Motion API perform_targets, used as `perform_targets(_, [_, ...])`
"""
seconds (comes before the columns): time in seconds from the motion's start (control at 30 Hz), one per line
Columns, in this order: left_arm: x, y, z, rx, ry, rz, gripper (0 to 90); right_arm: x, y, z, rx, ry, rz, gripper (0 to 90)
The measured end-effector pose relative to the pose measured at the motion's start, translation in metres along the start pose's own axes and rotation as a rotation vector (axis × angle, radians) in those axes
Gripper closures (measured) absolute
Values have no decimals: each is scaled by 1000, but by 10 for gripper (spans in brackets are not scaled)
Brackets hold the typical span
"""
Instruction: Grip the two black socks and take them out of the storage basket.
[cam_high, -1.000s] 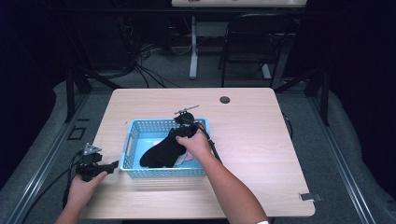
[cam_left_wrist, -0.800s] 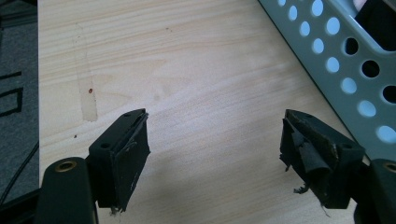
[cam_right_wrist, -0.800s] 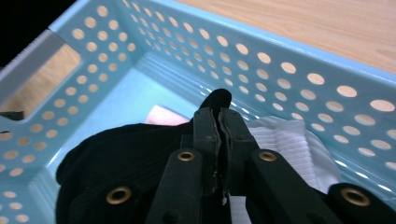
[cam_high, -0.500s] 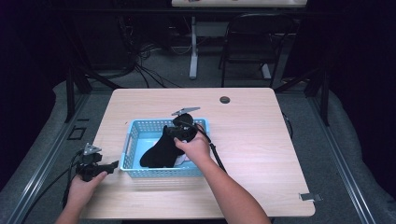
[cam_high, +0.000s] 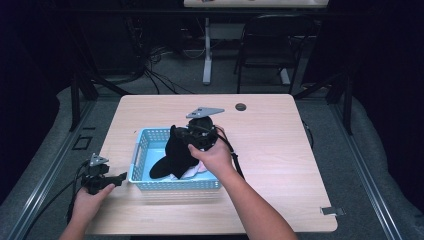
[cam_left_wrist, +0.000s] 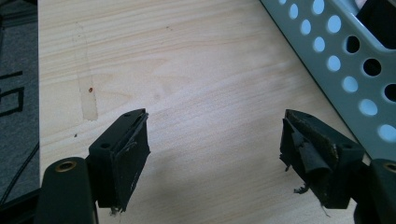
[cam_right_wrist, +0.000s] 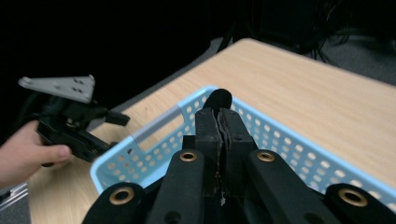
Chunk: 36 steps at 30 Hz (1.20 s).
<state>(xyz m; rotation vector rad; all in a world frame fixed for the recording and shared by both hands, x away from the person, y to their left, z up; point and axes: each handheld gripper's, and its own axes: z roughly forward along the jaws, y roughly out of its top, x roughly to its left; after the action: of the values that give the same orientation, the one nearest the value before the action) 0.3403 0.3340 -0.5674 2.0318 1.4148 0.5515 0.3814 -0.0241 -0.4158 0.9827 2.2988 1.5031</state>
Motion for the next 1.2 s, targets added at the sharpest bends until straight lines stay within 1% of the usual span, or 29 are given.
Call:
perform_targets(0.03, [0,0,0,0,0,0,237,0,5,-14,-23,0,-6,872])
perform_targets(0.07, [0,0,0,-1,1,-1,237,0,7,-20,-31,-2,-8,872])
perform_targets(0.1, [0,0,0,-1,0,-2,237,0,7,-20,-31,-2,-8,872])
perform_targets(0.13, [0,0,0,-2,1,-3,237,-1,8,-25,-42,-6,-7,872])
perform_targets(0.23, [0,0,0,-1,1,-3,237,-4,11,-47,-51,-25,-24,872])
perform_targets(0.27, [0,0,0,0,0,-3,237,-5,11,-53,-57,-39,-28,872])
perform_targets(0.37, [-1,0,0,3,2,-1,237,-10,8,-75,-65,-64,-29,872])
perform_targets(0.43, [-1,0,0,3,3,0,237,-13,4,-86,-78,-77,-23,872])
perform_targets(0.57, [-1,0,0,3,1,-1,237,-23,-9,-115,-96,-98,17,872])
perform_targets(0.63, [-1,0,0,7,2,0,237,-27,-15,-126,-96,-111,27,872])
perform_targets(0.67, [-2,0,0,7,3,1,237,-28,-19,-132,-103,-123,32,872])
perform_targets(0.7, [-2,0,1,8,2,2,237,-30,-24,-138,-98,-132,40,872])
perform_targets(0.77, [-2,0,1,9,2,2,237,-33,-30,-146,-90,-155,39,872])
perform_targets(0.8, [-2,0,1,10,4,4,237,-36,-37,-153,-97,-175,52,872])
perform_targets(0.83, [-2,0,0,10,4,4,237,-36,-37,-153,-97,-175,52,872])
perform_targets(0.9, [-2,0,0,11,5,4,237,-39,-43,-159,-89,-188,56,872])
perform_targets(0.97, [-2,0,1,11,5,3,237,-43,-50,-162,-83,-192,70,871])
perform_targets(1.0, [-2,0,1,13,4,3,237,-46,-57,-164,-77,-194,81,872])
perform_targets(1.03, [-2,-1,1,13,4,3,237,-46,-57,-164,-77,-194,81,872])
perform_targets(1.1, [-2,-1,1,13,4,5,237,-50,-66,-164,-70,-192,100,871])
perform_targets(1.13, [-2,-1,1,12,3,4,237,-50,-66,-164,-70,-192,100,871])
perform_targets(1.17, [-2,-1,1,12,2,4,237,-52,-67,-164,-59,-192,101,871])
perform_targets(1.2, [-2,-1,1,12,3,3,237,-57,-71,-162,-62,-196,110,871])
